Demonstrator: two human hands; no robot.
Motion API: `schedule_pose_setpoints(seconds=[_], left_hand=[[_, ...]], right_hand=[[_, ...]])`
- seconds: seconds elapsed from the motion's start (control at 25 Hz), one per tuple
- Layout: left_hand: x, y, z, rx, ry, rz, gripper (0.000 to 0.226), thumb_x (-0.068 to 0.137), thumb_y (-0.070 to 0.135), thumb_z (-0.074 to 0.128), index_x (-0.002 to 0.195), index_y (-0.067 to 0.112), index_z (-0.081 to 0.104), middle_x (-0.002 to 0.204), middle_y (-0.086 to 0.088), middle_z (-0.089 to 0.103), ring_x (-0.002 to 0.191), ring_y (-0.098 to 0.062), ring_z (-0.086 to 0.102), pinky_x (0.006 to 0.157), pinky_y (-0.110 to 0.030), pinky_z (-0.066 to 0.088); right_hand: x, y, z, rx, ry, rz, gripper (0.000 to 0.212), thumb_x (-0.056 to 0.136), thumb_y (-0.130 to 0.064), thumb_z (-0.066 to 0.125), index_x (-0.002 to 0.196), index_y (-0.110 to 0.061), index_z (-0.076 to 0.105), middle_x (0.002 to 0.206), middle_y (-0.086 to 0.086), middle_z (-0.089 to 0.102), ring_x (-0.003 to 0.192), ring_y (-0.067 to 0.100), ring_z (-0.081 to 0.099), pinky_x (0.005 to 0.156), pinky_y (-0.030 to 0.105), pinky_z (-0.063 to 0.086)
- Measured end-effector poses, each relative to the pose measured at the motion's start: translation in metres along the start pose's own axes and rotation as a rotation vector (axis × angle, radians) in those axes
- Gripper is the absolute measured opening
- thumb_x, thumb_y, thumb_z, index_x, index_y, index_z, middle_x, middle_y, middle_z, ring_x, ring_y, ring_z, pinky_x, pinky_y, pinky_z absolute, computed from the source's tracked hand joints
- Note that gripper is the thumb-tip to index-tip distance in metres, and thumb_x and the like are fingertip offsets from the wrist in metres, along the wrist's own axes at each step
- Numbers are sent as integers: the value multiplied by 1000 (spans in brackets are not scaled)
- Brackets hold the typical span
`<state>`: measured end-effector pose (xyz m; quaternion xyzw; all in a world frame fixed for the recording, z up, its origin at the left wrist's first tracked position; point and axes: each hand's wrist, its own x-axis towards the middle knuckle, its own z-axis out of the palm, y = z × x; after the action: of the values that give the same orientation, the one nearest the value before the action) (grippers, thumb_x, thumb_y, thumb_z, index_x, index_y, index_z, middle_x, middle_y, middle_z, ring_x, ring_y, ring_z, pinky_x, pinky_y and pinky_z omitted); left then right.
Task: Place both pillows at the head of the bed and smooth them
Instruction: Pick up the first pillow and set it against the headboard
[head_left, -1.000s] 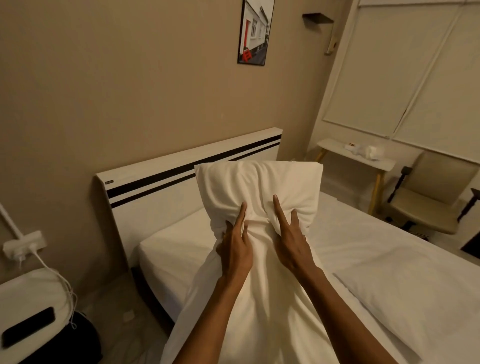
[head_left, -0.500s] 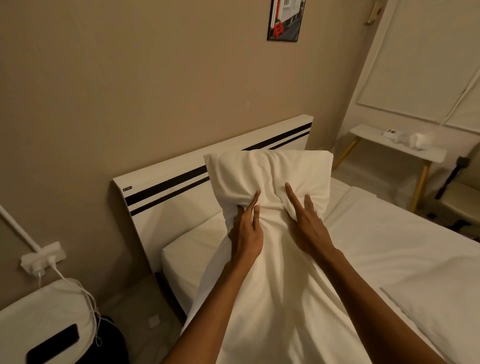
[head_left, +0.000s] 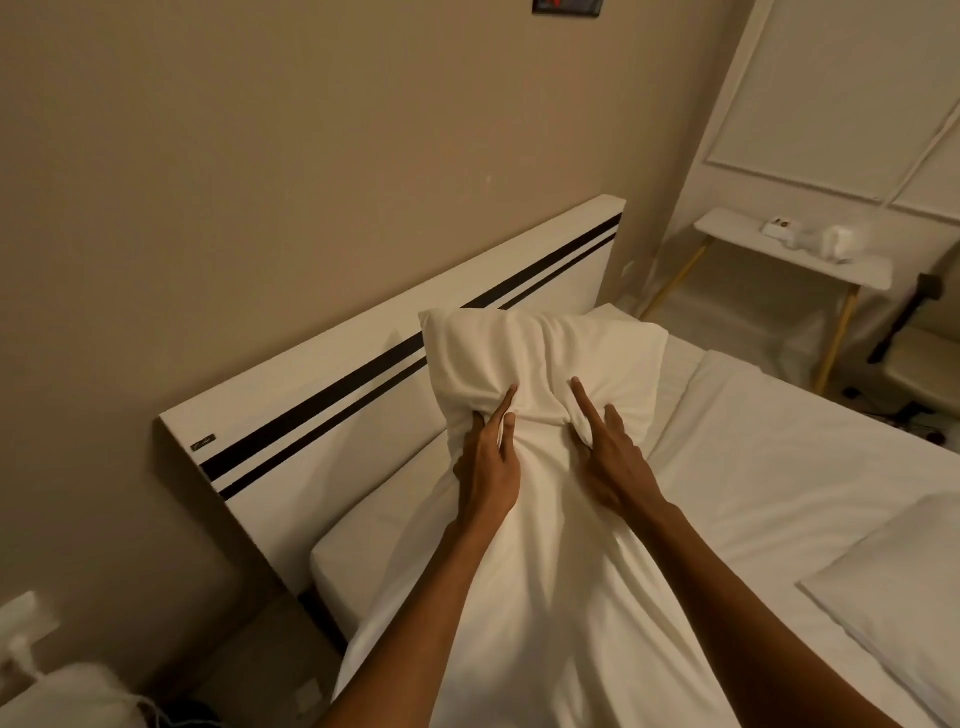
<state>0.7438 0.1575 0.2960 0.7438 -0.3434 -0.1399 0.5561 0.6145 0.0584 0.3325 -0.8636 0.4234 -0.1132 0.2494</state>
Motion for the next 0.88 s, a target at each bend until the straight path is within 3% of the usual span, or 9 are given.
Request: schedule_pose_setpoints(seconds=[0.12, 0.28, 0.44, 0.6, 0.76, 0.88], left_hand=[[41, -24, 0, -9, -58, -33, 39, 106, 33, 36, 143, 39, 47, 140, -3, 56, 128, -24, 52, 105, -46, 45], [98, -58, -3, -25, -138, -1, 40, 106, 33, 36, 143, 42, 45, 140, -1, 55, 126, -18, 52, 100, -34, 43], [143, -98, 4, 30, -214, 51, 41, 105, 36, 35, 143, 53, 40, 139, -1, 53, 125, -19, 52, 99, -43, 50], [183, -133, 20, 103, -278, 119, 44, 102, 45, 28, 145, 52, 36, 138, -2, 51, 127, -22, 52, 95, -51, 53], [222, -167, 45, 141, -347, 129, 46, 98, 56, 21, 142, 59, 35, 147, -2, 46, 135, -25, 46, 101, -55, 48], [251, -211, 69, 120, -366, 140, 41, 98, 52, 26, 135, 63, 40, 147, -2, 48, 137, -21, 45, 109, -43, 45]], right_hand=[[36, -9, 18, -4, 4, 66, 56, 104, -53, 27, 148, -65, -5, 166, 21, 8, 144, 47, 32, 114, 58, 32], [90, -14, 51, 12, 10, 125, 56, 102, -56, 27, 145, -69, -8, 166, 20, 11, 144, 50, 29, 114, 62, 31], [127, -6, 84, 19, 22, 184, 57, 103, -54, 27, 143, -70, -10, 158, 23, 24, 136, 53, 38, 107, 63, 37], [160, 6, 110, 75, -2, 245, 57, 107, -41, 27, 150, -61, -5, 163, 24, 15, 146, 44, 29, 115, 54, 27], [193, 25, 141, 156, 1, 309, 56, 107, -44, 27, 152, -59, -3, 165, 22, 13, 148, 42, 26, 114, 51, 27], [231, 51, 180, 206, 24, 340, 56, 106, -46, 26, 153, -56, -4, 165, 23, 10, 151, 40, 19, 119, 51, 20]])
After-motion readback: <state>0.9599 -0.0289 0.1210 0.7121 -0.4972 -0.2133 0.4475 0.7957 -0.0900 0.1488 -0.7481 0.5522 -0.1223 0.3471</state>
